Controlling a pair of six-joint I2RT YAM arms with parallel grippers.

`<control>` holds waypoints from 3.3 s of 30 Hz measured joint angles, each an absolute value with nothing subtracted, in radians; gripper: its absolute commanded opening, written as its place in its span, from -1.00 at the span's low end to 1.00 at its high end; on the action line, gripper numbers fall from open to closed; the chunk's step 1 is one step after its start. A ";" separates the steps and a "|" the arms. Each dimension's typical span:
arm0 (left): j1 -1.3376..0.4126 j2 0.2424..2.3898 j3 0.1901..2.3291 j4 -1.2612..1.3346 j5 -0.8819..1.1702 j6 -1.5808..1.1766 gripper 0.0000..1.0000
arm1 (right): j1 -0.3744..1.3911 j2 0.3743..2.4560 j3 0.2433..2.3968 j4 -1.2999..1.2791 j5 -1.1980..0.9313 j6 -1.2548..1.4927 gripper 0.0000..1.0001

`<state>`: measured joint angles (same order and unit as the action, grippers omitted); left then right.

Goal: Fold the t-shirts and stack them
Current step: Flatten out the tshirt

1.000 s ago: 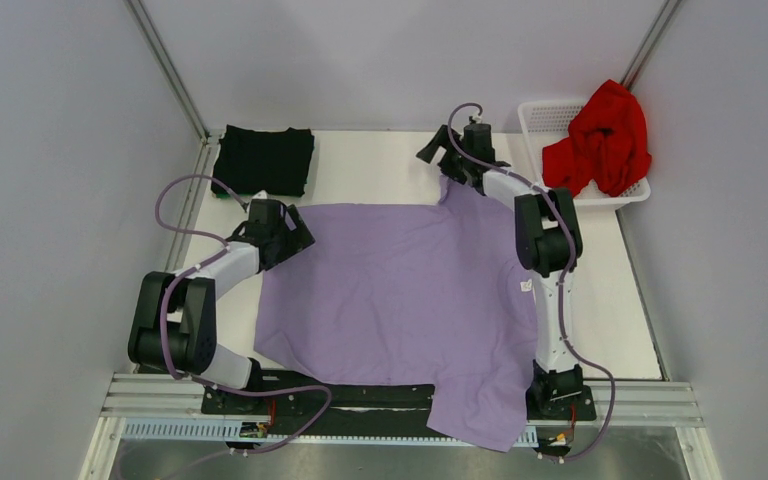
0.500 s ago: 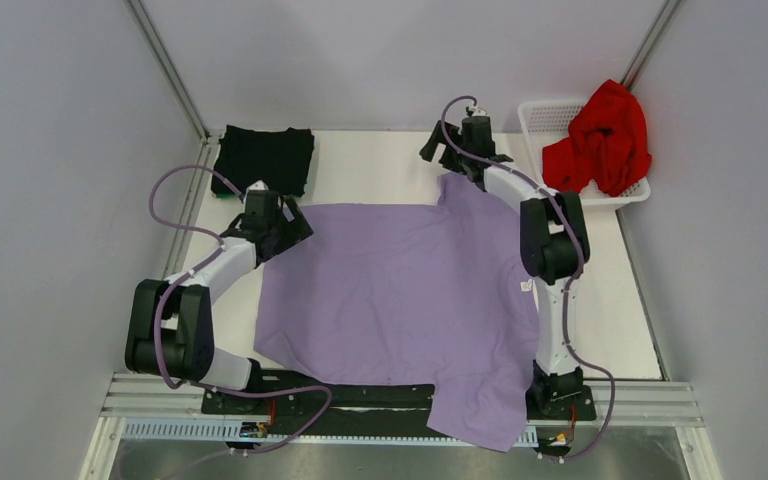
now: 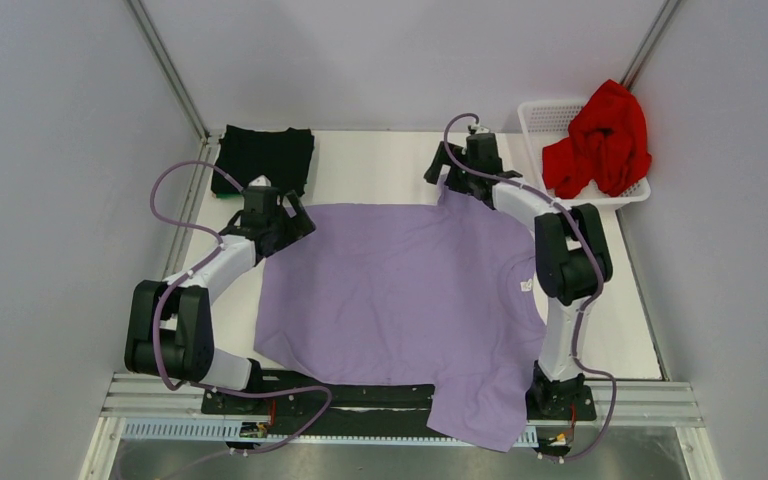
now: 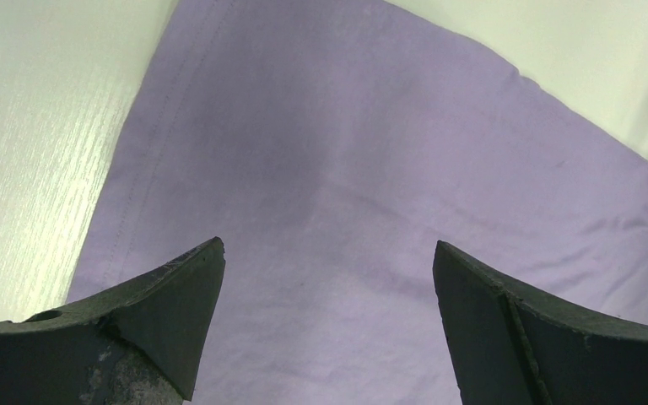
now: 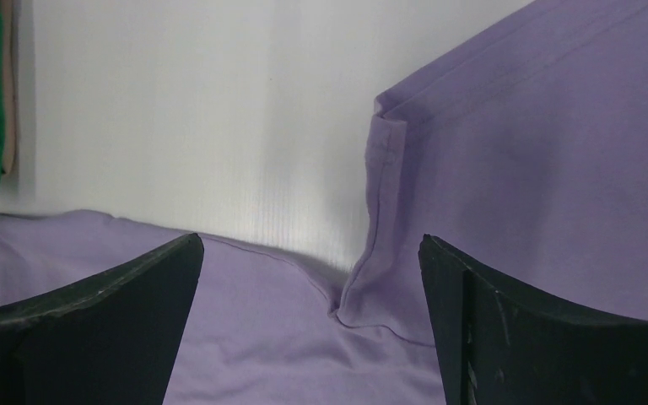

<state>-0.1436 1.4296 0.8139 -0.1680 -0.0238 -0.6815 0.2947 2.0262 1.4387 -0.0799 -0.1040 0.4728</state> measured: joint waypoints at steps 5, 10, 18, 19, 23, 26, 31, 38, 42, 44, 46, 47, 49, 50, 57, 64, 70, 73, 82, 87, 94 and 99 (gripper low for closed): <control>-0.144 1.430 0.803 -0.169 -0.025 -0.681 1.00 | 0.329 2.180 1.589 -0.131 -0.122 0.451 1.00; -0.144 1.430 0.804 -0.177 -0.039 -0.668 1.00 | 0.345 2.321 1.788 -0.181 -0.143 0.432 1.00; -0.144 1.430 0.817 -0.203 -0.035 -0.650 1.00 | 0.348 2.301 1.797 -0.211 -0.146 0.389 1.00; -0.144 1.433 0.826 -0.212 -0.022 -0.646 1.00 | 0.348 2.272 1.766 -0.218 -0.128 0.384 1.00; -0.168 1.455 0.870 -0.236 -0.008 -0.635 1.00 | 0.349 2.092 1.579 -0.253 -0.053 0.378 1.00; -0.220 1.474 0.906 -0.282 -0.047 -0.619 1.00 | 0.349 1.944 1.428 -0.275 0.014 0.384 1.00; -0.276 1.521 0.937 -0.320 -0.062 -0.609 1.00 | 0.347 1.800 1.235 -0.328 0.114 0.410 1.00; -0.275 1.679 0.979 -0.327 -0.056 -0.605 1.00 | 0.316 1.826 1.146 -0.410 0.162 0.456 1.00; -0.273 1.757 1.063 -0.320 -0.079 -0.607 1.00 | 0.285 1.856 1.184 -0.420 0.167 0.482 1.00; -0.266 1.790 1.101 -0.322 -0.088 -0.607 1.00 | 0.273 1.881 1.216 -0.426 0.170 0.490 1.00; -0.257 1.816 1.133 -0.327 -0.088 -0.607 1.00 | 0.264 1.909 1.253 -0.430 0.171 0.495 1.00; -0.248 1.834 1.158 -0.333 -0.087 -0.607 1.00 | 0.259 1.923 1.271 -0.431 0.171 0.496 1.00; -0.233 1.872 1.211 -0.350 -0.087 -0.606 1.00 | 0.249 1.956 1.316 -0.434 0.172 0.497 1.00; -0.227 1.892 1.238 -0.357 -0.087 -0.607 1.00 | 0.242 1.972 1.338 -0.434 0.171 0.497 1.00; -0.203 1.992 1.389 -0.416 -0.087 -0.601 1.00 | 0.182 2.070 1.485 -0.435 0.133 0.498 1.00; -0.207 1.988 1.406 -0.464 -0.081 -0.595 1.00 | 0.163 2.050 1.468 -0.434 0.099 0.498 1.00; -0.302 1.757 1.243 -0.528 -0.122 -0.606 1.00 | 0.202 1.826 1.230 -0.424 0.133 0.514 1.00; -0.390 1.586 1.125 -0.533 -0.122 -0.633 1.00 | 0.224 1.699 1.091 -0.389 0.126 0.533 1.00; -0.471 1.349 0.800 -0.596 -0.118 -0.731 1.00 | 0.233 1.639 0.913 -0.279 0.071 0.573 1.00; -0.471 1.186 0.688 -0.689 -0.135 -0.790 1.00 | 0.232 1.637 0.903 -0.261 0.073 0.575 1.00; -0.471 1.053 0.609 -0.813 -0.125 -0.873 1.00 | 0.219 1.636 0.897 -0.244 0.076 0.582 1.00; -0.471 1.022 0.606 -0.894 -0.134 -0.915 1.00 | 0.216 1.636 0.897 -0.242 0.076 0.583 1.00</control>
